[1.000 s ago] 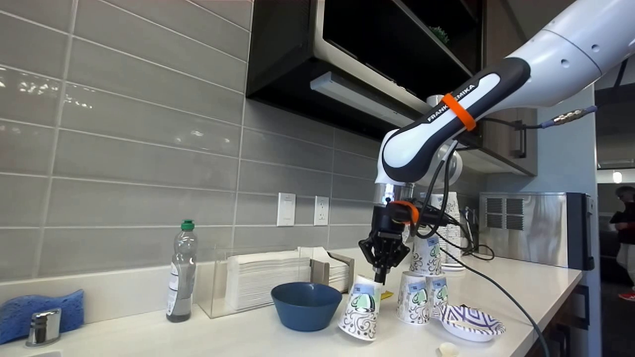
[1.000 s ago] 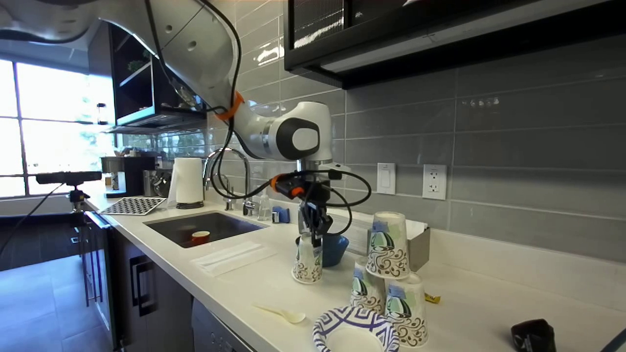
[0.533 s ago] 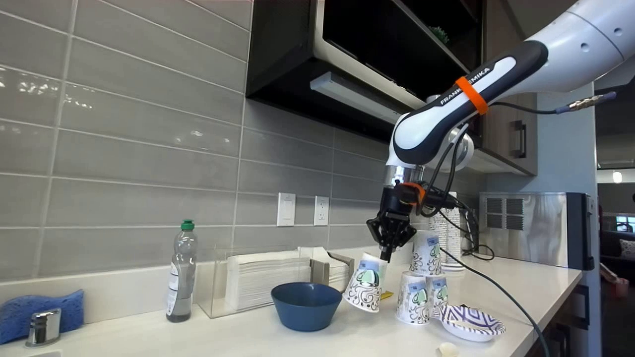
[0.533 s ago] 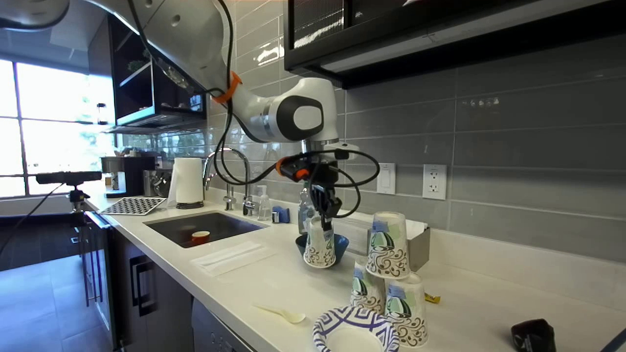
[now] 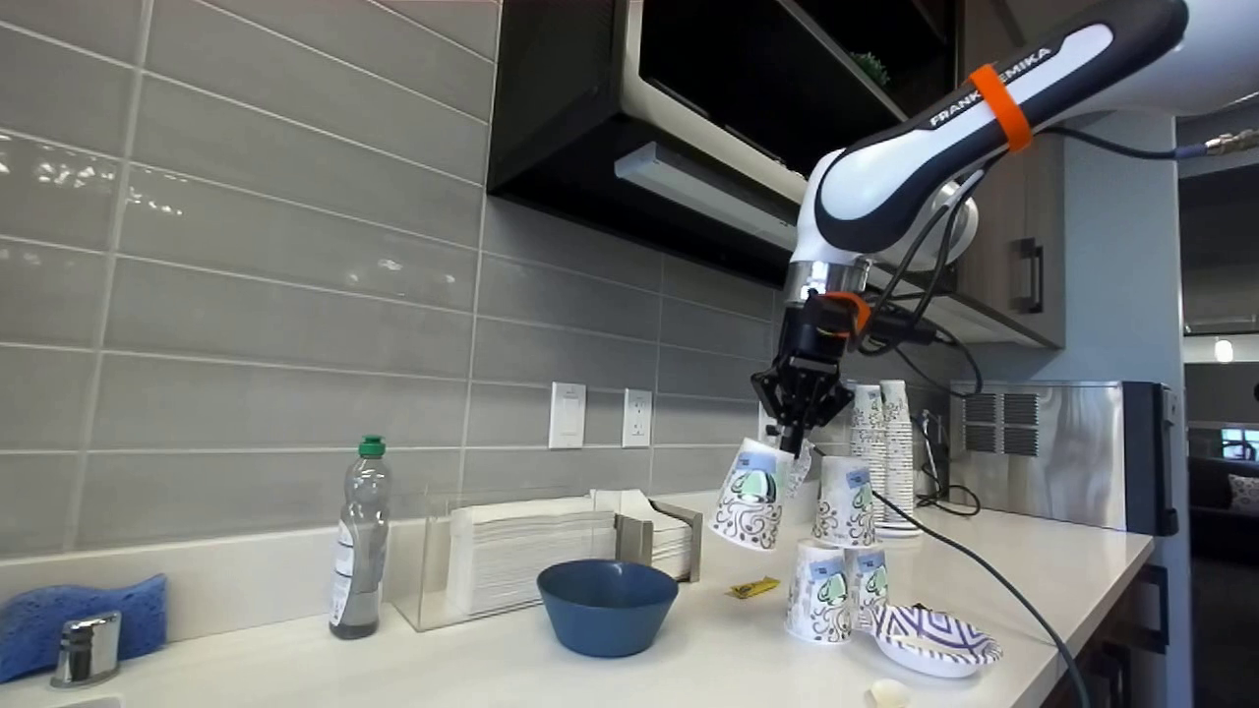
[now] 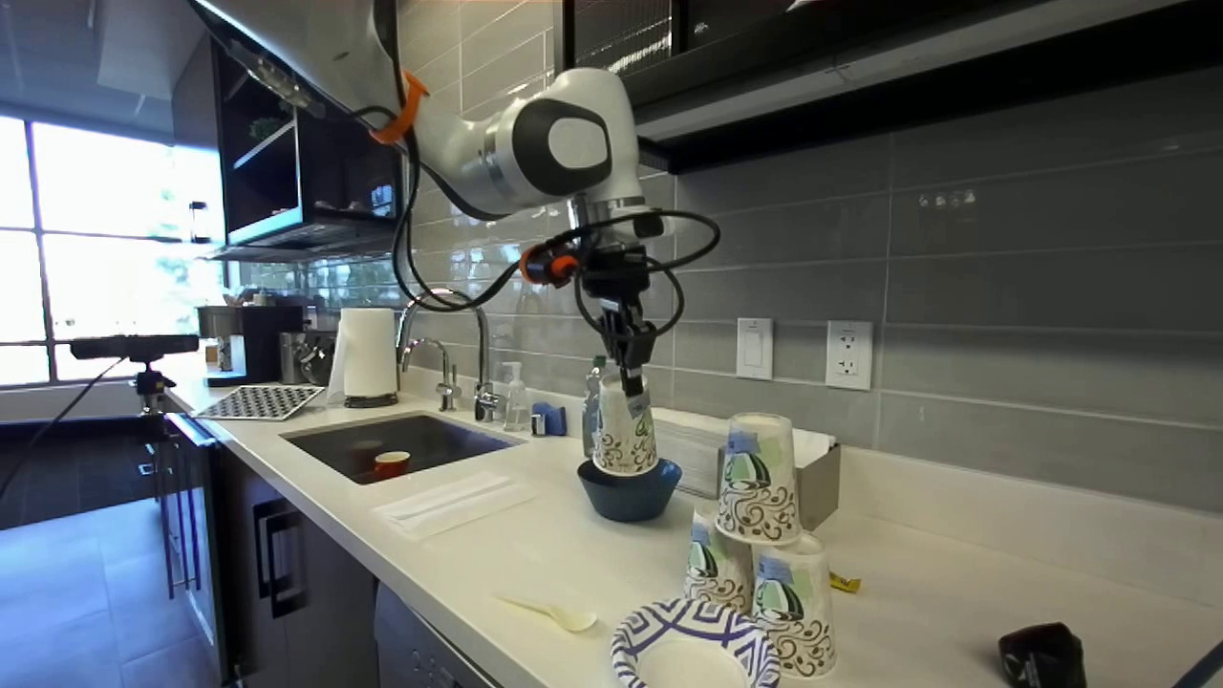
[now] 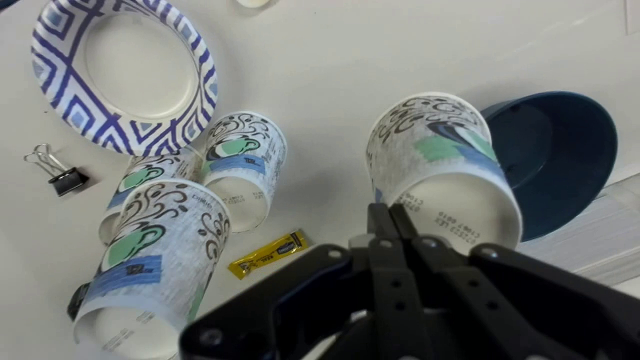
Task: Pick up the second paper cup from the left and put it on the two cups to the right, pick up the paper cup furthest to the left and put it on the paper cup above two paper cups
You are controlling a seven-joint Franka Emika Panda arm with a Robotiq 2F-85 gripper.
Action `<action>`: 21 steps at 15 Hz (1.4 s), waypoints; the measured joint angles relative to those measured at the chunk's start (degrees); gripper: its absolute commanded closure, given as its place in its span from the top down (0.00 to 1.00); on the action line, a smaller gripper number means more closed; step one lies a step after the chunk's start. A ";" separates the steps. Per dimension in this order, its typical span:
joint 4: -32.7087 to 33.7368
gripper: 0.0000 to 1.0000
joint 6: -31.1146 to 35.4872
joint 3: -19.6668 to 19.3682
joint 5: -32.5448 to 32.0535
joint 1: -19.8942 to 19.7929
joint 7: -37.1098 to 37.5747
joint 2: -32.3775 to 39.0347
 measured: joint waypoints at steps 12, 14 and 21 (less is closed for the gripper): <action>1.70 0.00 -1.04 0.69 -2.48 -0.03 1.37 -2.86; 2.97 0.00 -1.23 0.82 -3.72 -0.10 1.37 -3.86; 8.45 0.00 -5.51 0.93 -10.45 -4.03 2.17 -6.60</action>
